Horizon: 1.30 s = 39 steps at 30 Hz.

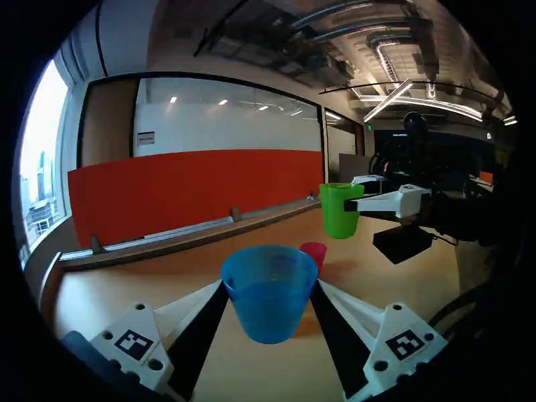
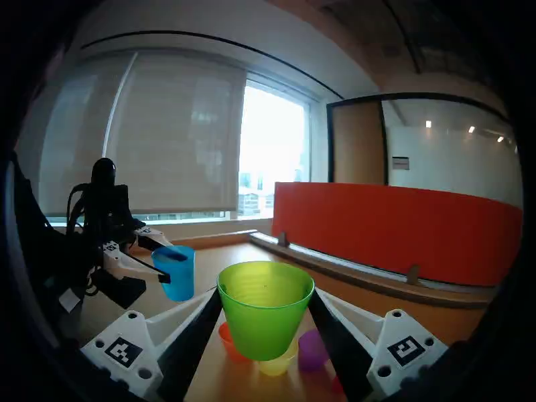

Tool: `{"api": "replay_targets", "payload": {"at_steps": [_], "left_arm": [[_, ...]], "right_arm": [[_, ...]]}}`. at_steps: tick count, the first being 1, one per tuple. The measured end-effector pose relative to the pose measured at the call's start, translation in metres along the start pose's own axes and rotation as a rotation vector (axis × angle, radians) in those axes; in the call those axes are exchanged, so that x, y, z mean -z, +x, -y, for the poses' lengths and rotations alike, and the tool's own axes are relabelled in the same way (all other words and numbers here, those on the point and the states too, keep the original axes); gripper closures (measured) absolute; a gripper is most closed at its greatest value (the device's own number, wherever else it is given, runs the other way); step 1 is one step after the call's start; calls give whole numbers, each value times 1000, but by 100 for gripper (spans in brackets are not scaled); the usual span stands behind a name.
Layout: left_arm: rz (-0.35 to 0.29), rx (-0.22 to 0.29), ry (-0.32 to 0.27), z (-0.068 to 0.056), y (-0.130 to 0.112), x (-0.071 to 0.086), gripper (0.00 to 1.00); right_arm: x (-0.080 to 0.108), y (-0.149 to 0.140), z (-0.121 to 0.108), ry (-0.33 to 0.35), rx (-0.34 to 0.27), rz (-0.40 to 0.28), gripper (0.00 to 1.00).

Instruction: Pour water

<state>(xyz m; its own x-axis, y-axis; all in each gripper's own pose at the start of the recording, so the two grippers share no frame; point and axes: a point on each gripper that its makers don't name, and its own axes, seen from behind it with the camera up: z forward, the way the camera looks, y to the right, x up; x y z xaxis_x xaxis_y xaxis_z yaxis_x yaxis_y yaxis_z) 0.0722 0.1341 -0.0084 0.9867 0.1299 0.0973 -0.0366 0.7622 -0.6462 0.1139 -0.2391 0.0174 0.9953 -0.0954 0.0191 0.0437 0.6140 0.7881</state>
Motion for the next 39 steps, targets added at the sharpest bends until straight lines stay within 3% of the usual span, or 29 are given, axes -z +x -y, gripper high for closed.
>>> {"api": "replay_targets", "payload": {"at_steps": [39], "left_arm": [[-79, 27, 10, 7, 30, 1, 16]], "right_arm": [[2, 8, 5, 2, 8, -5, 8]]}}
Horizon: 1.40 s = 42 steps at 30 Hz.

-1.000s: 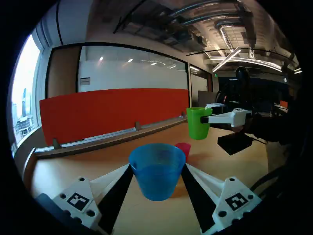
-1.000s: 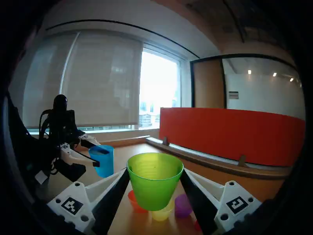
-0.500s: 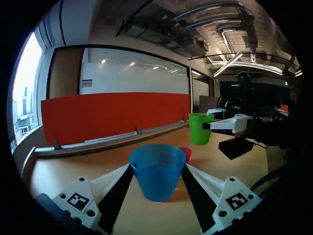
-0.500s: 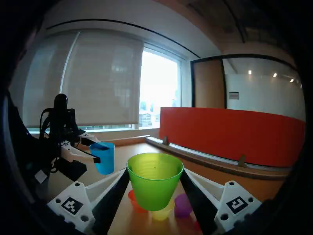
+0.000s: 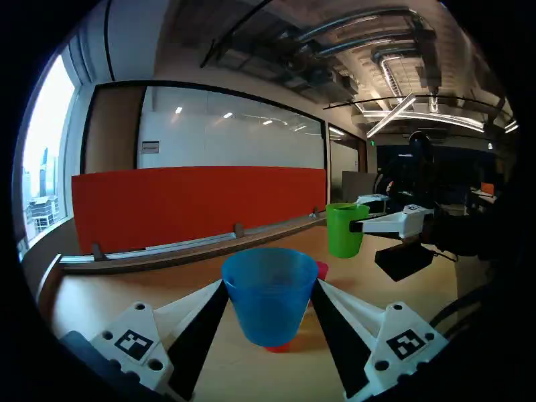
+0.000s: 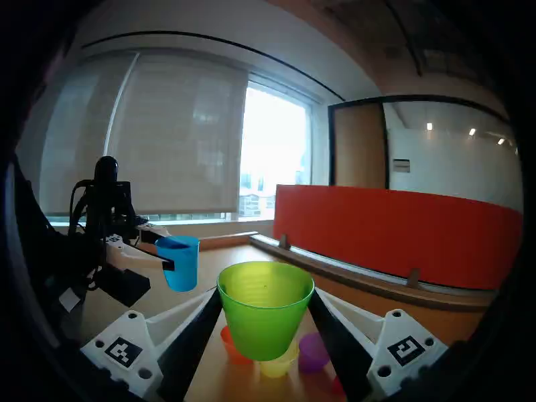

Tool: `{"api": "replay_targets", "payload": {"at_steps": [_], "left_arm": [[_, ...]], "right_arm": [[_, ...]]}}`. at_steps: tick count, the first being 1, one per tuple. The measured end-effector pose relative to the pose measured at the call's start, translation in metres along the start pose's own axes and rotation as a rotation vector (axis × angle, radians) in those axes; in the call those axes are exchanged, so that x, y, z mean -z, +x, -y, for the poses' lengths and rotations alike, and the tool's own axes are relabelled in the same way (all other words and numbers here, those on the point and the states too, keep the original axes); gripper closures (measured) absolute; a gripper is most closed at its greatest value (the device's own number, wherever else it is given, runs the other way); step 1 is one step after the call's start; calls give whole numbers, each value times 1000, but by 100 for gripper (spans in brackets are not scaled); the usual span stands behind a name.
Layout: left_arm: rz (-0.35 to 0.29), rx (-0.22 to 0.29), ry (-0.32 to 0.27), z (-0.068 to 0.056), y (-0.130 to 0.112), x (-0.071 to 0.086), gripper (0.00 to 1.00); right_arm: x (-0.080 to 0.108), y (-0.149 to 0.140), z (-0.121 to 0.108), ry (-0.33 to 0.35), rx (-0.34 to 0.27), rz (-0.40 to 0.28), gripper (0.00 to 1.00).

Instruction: Pour water

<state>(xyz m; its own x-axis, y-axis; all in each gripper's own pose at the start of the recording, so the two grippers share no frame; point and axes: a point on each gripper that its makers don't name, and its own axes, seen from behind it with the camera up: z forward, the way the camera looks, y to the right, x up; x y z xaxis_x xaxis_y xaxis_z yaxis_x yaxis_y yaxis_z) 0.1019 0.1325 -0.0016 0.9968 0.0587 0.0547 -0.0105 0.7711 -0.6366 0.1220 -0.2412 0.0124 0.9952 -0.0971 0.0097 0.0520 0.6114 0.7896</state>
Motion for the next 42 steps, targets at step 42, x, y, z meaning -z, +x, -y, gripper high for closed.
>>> {"api": "replay_targets", "payload": {"at_steps": [42], "left_arm": [[-15, -293, 22, 13, 75, -2, 16]], "right_arm": [[0, -6, 24, 72, -12, 10, 9]]}}
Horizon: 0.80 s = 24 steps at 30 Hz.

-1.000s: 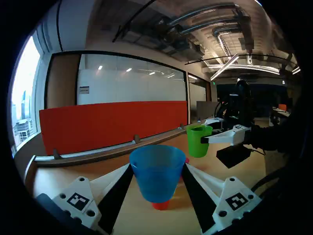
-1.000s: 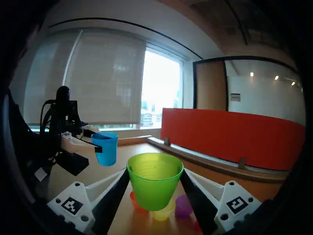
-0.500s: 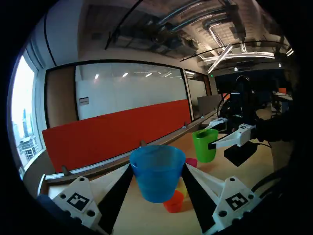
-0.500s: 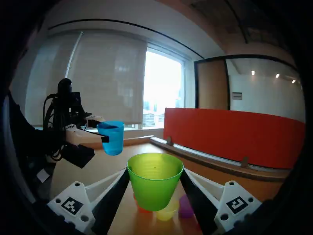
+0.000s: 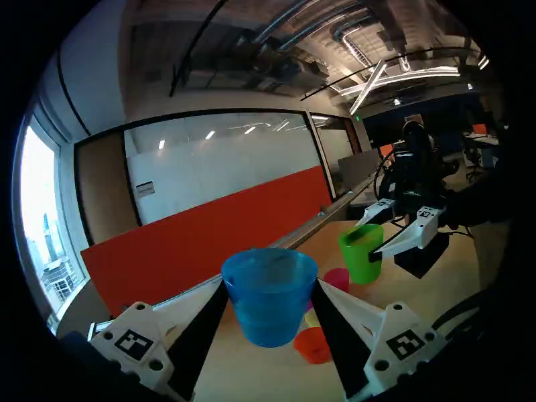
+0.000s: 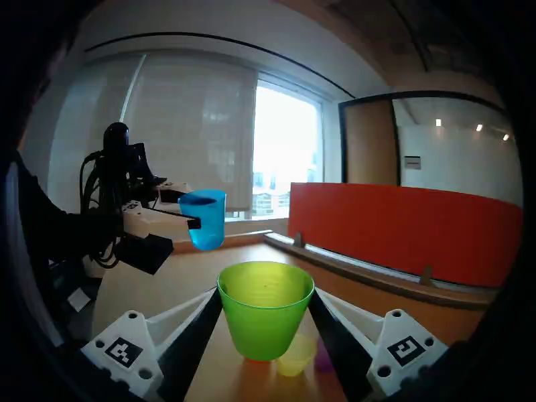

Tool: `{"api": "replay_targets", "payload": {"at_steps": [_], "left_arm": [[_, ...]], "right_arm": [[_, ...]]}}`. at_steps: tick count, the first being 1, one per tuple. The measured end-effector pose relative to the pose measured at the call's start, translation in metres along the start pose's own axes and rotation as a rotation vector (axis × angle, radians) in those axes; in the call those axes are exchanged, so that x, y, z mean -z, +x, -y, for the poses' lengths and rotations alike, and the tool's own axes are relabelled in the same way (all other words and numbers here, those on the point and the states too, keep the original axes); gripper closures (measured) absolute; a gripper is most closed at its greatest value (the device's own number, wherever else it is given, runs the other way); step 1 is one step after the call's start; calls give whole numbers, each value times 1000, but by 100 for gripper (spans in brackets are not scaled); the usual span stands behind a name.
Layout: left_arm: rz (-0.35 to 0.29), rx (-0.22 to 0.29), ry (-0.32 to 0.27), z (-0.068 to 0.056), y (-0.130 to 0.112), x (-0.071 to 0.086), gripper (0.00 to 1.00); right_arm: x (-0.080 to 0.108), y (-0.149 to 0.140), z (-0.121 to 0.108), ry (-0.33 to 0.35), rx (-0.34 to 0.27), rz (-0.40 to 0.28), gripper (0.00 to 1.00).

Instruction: Pour water

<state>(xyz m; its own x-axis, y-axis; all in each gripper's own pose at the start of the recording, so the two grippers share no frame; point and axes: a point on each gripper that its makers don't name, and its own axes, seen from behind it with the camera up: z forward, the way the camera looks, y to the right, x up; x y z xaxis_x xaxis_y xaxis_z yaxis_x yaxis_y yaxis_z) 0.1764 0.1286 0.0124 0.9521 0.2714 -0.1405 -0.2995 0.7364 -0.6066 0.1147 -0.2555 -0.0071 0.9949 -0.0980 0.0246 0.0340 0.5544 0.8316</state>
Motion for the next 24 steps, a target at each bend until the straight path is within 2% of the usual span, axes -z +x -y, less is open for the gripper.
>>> {"api": "replay_targets", "payload": {"at_steps": [24], "left_arm": [[-33, -193, 3, 1, 30, -2, 16]], "right_arm": [[-14, -7, 32, 87, 8, 31, 9]]}}
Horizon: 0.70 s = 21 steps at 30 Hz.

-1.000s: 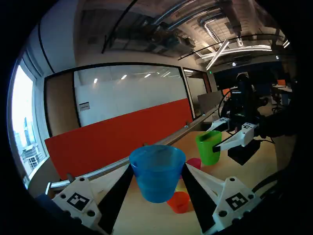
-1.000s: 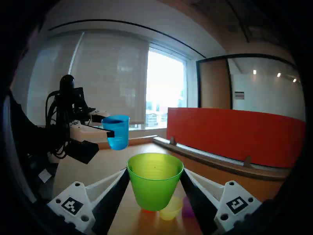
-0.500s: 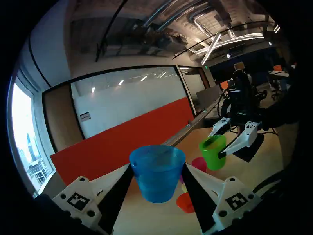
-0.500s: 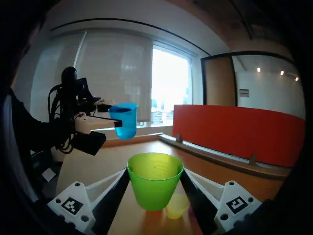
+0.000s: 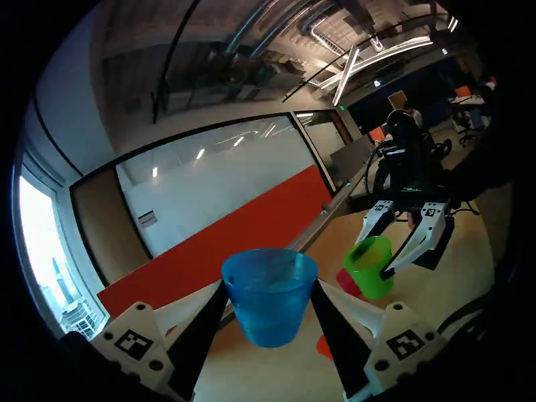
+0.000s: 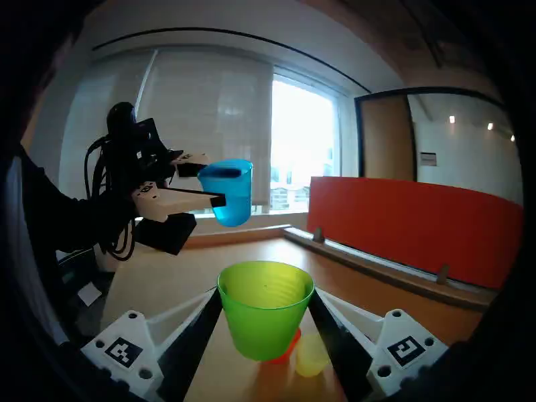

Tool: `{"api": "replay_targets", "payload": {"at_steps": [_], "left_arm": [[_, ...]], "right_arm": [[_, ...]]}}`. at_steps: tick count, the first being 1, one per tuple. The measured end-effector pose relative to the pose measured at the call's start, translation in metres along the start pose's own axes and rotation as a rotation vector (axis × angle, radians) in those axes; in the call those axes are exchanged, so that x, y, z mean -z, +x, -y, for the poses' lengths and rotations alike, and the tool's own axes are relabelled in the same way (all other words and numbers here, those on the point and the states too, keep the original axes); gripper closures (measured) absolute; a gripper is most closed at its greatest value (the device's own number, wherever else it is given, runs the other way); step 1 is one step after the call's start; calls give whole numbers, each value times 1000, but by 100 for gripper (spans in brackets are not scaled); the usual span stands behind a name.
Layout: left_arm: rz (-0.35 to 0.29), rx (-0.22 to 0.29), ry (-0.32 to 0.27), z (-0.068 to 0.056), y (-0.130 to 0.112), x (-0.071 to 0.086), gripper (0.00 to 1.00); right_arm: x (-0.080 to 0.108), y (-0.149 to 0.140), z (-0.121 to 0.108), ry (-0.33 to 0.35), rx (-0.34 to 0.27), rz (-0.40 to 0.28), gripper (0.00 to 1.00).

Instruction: Pour water

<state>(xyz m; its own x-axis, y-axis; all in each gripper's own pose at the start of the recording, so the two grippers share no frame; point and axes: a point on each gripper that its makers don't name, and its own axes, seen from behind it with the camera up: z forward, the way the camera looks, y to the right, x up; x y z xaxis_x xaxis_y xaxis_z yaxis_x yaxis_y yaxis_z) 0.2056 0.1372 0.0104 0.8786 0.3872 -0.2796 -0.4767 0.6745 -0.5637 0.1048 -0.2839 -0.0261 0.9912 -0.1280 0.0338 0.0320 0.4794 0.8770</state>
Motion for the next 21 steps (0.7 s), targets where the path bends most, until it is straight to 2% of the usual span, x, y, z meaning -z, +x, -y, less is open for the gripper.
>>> {"api": "replay_targets", "payload": {"at_steps": [6, 14, 21], "left_arm": [[-12, -49, -4, 0, 6, -1, 16], [-27, -138, -13, -2, 14, -3, 16], [-33, -173, -20, -1, 16, -2, 16]], "right_arm": [[-3, 0, 6, 21, -1, 1, 9], [-8, 0, 18, 54, 1, 5, 9], [-13, -1, 27, 84, 2, 10, 9]]}}
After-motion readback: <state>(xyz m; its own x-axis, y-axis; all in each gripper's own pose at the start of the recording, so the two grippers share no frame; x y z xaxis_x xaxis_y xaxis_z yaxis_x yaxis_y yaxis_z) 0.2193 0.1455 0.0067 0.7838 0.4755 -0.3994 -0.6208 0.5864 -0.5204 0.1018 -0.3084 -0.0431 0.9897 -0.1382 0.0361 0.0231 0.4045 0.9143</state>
